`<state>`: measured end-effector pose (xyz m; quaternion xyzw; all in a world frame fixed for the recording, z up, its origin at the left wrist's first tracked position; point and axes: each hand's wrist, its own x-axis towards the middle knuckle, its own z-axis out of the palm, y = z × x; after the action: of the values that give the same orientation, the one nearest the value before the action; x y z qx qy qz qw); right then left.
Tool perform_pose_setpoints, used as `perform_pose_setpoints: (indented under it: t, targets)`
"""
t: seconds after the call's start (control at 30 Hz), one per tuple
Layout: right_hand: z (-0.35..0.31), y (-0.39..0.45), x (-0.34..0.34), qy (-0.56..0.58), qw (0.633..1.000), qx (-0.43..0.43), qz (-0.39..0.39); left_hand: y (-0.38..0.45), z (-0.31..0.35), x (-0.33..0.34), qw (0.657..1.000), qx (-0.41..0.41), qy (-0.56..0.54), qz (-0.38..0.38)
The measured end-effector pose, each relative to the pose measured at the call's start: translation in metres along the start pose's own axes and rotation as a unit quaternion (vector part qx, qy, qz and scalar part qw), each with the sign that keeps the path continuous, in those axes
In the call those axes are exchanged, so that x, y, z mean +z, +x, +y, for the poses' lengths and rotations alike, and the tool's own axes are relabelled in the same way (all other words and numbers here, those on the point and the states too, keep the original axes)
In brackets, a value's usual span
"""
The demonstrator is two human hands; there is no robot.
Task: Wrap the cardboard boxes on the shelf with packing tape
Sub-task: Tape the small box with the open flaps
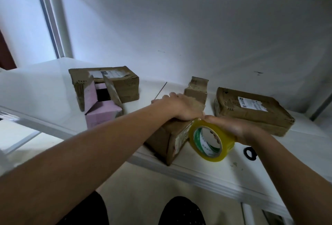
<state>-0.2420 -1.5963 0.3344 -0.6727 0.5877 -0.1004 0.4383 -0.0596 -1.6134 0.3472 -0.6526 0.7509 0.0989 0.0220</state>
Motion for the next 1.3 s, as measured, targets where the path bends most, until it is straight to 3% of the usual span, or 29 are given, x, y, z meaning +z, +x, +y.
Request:
perform_pose_setpoints:
  t: [0.1,0.2,0.33,0.4,0.43,0.5,0.57,0.6,0.63,0.73,0.87,1.03,1.3]
  targets:
    - [0.001,0.001,0.002,0.028,1.0,-0.015,0.0,-0.025,-0.007,-0.002,0.997,0.01,0.01,-0.07]
    - [0.002,0.0,-0.002,0.076,0.995,-0.067,0.007,-0.036,-0.026,-0.019,0.989,-0.001,-0.124,-0.079]
    - [-0.009,-0.005,-0.023,0.228,0.964,-0.138,0.023,-0.032,-0.065,-0.03,0.899,-0.018,-0.398,-0.184]
    - [-0.02,-0.009,-0.027,0.248,0.953,-0.171,-0.011,-0.032,-0.073,-0.018,0.855,-0.007,-0.463,-0.234]
    - [-0.026,-0.01,-0.024,0.236,0.955,-0.18,-0.029,-0.03,-0.075,-0.013,0.852,-0.01,-0.468,-0.232]
    - [-0.036,-0.007,-0.009,0.218,0.957,-0.189,-0.033,-0.027,-0.076,-0.008,0.887,-0.014,-0.422,-0.189]
    - [-0.046,0.001,0.005,0.208,0.957,-0.2,0.007,-0.028,-0.068,-0.015,0.969,-0.02,-0.23,-0.092]
    - [-0.051,0.005,0.011,0.202,0.957,-0.207,0.022,-0.037,-0.059,-0.02,0.99,-0.019,-0.136,-0.023]
    - [-0.056,0.009,0.014,0.197,0.957,-0.212,0.034,-0.047,-0.047,-0.022,0.995,-0.013,-0.098,0.016]
    - [-0.065,0.016,0.015,0.201,0.954,-0.215,0.061,-0.065,-0.019,-0.005,0.99,0.053,-0.124,-0.034]
    - [-0.068,0.017,0.016,0.192,0.957,-0.212,0.058,-0.071,0.002,0.033,0.993,-0.07,0.074,-0.059]
    - [-0.064,0.01,0.015,0.219,0.953,-0.208,0.026,-0.059,0.003,0.044,0.992,-0.097,0.071,0.025]
    - [-0.065,0.008,0.019,0.244,0.95,-0.192,0.034,-0.048,-0.001,0.029,0.986,-0.146,0.079,-0.011]
